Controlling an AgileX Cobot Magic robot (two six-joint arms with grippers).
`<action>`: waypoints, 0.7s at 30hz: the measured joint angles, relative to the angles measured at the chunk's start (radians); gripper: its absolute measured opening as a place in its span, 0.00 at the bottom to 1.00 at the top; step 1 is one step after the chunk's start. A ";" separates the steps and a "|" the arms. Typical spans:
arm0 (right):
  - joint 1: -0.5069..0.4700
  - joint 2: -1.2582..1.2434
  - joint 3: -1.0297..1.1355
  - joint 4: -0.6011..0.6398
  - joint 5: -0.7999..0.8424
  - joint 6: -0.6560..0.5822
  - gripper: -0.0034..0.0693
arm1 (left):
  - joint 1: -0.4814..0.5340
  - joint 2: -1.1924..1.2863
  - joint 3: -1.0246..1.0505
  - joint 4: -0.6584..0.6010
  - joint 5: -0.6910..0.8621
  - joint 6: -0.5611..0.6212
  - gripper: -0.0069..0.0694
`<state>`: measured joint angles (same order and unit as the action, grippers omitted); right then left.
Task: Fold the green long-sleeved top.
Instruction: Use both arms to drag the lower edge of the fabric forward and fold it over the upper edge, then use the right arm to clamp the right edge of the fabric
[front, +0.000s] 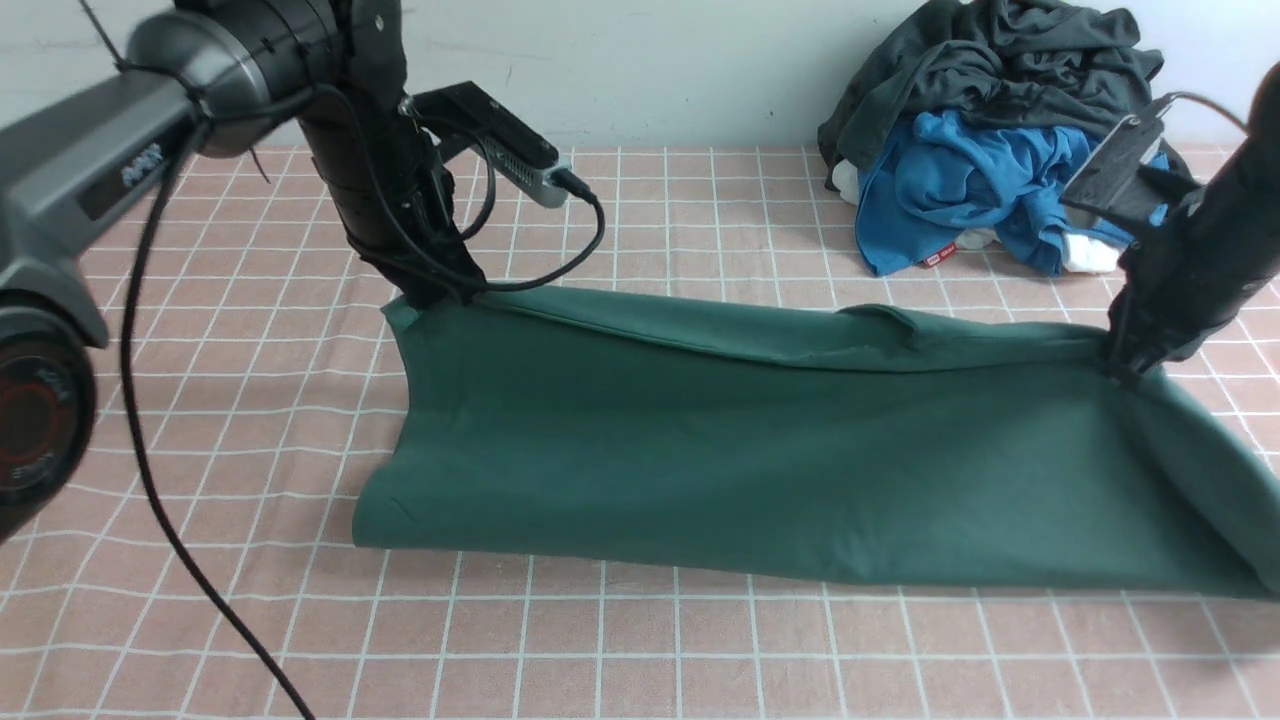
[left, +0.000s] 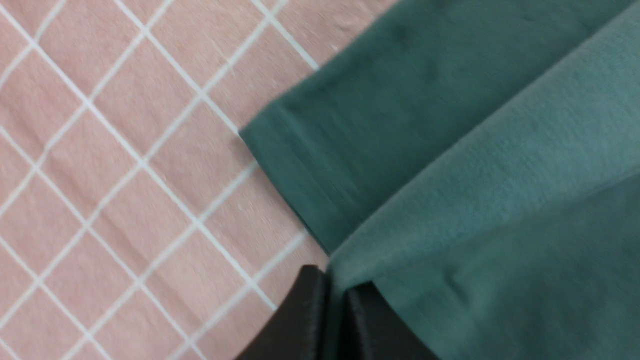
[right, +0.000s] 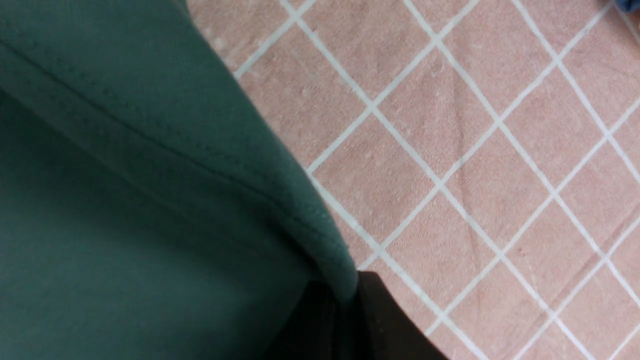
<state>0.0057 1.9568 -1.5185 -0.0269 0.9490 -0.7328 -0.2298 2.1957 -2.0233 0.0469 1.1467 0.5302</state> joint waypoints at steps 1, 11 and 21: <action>0.000 0.003 -0.001 0.000 -0.003 0.002 0.07 | 0.000 0.004 -0.002 0.002 -0.003 0.000 0.12; -0.009 0.058 -0.022 -0.073 -0.151 0.211 0.29 | 0.032 0.087 -0.012 0.017 -0.097 -0.048 0.43; 0.056 0.025 -0.137 -0.116 0.088 0.572 0.42 | 0.045 0.086 -0.126 0.014 0.064 -0.259 0.59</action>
<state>0.0618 1.9819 -1.6552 -0.1432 1.0367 -0.1607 -0.1844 2.2814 -2.1492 0.0611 1.2110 0.2715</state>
